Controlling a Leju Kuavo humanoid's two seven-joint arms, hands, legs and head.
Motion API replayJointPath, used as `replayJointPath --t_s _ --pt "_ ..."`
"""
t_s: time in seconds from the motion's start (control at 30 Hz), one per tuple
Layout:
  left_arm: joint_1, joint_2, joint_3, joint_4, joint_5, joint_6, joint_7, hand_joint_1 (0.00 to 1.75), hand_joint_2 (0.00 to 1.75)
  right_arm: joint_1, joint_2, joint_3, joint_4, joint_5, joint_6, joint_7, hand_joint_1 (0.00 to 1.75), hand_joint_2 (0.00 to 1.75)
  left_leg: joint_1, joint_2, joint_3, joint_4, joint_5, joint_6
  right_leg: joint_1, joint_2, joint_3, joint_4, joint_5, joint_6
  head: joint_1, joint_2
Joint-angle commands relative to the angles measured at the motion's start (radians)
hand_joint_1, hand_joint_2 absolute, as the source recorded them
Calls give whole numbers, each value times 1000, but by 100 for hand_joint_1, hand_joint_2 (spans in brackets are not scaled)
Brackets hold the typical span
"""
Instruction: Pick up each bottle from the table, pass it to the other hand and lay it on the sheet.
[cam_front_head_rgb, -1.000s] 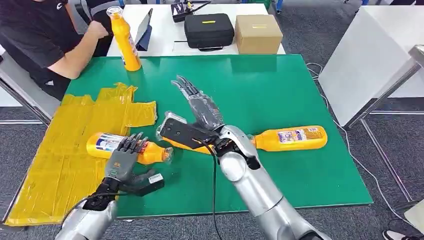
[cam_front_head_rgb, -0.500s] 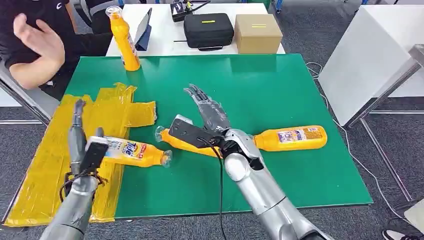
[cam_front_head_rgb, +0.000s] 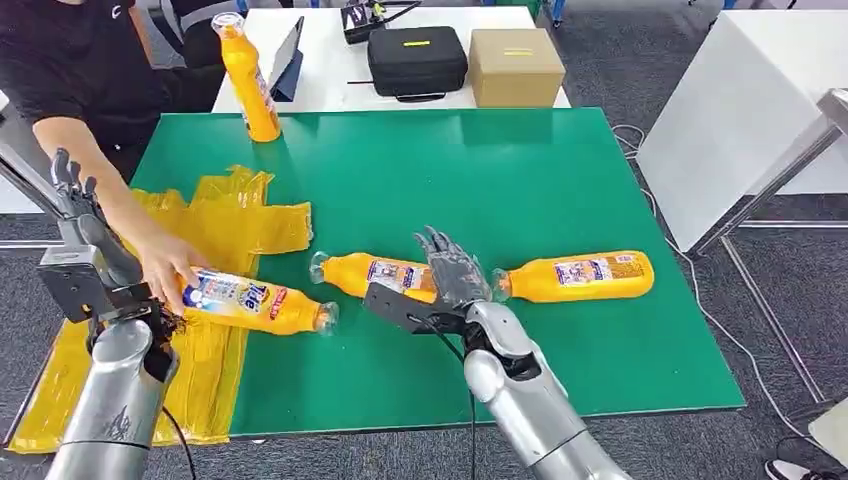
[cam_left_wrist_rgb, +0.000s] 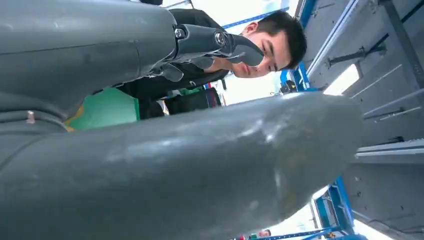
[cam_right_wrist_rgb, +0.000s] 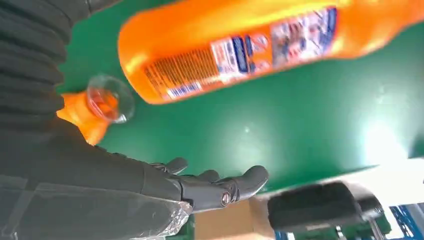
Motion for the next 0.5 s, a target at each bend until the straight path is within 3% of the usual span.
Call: replayJointPath --t_s 0.03,0.5 --pt "-46 21 -37 45 6 2 1 0 0 -31 -27 30 78 0 6 4 0 175 1 0 2 0 -1 -3 1 0 3 -1 -1 -1 0 0" --pt "-38 30 -27 33 12 7 0 0 0 -23 -23 44 89 14 17 20 0 175 1 0 5 0 -2 -4 1 0 5 -1 -2 -1 0 0"
